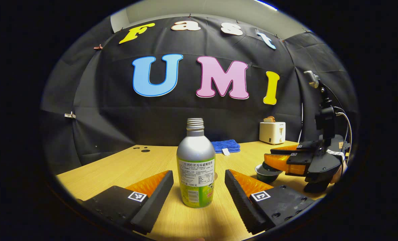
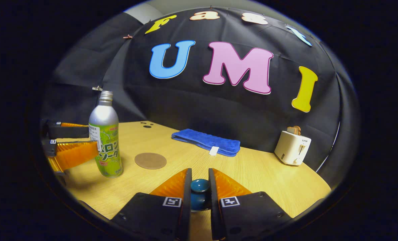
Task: Open the teacup lid with one hand, grasp the water bottle and pour water into the teacup with the other hand; after pouring, place the water bottle on the coaster and then close the teacup lid.
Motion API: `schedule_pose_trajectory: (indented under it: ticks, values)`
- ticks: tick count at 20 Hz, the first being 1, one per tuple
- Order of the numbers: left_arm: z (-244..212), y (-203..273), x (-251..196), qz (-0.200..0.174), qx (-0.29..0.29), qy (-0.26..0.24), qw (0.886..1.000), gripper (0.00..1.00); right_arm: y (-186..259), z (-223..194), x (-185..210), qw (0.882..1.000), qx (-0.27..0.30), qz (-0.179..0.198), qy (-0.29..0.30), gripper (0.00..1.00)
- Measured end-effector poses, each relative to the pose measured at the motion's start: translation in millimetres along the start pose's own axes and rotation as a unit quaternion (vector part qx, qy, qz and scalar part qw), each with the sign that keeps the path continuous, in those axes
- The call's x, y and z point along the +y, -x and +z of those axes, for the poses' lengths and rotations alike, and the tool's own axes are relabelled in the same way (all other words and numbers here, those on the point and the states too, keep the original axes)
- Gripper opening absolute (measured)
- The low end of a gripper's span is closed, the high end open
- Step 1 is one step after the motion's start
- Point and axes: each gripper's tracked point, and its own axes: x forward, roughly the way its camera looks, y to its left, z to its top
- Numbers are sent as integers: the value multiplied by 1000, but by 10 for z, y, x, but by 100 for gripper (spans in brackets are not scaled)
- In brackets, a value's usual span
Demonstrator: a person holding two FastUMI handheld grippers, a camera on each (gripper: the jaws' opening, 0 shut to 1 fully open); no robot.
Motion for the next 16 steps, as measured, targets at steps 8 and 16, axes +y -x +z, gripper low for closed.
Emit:
schedule_pose_trajectory:
  ticks: [8, 16]
  values:
    - [8, -226, 29, 2, 1, 1, 1000, 97, 104, 10, -204, 994, -29, -11, -103, 27]
    - [-2, -552, 120, 16, 2, 0, 1000, 98, 190, 12, -246, 995, -31, 0, -96, 28]
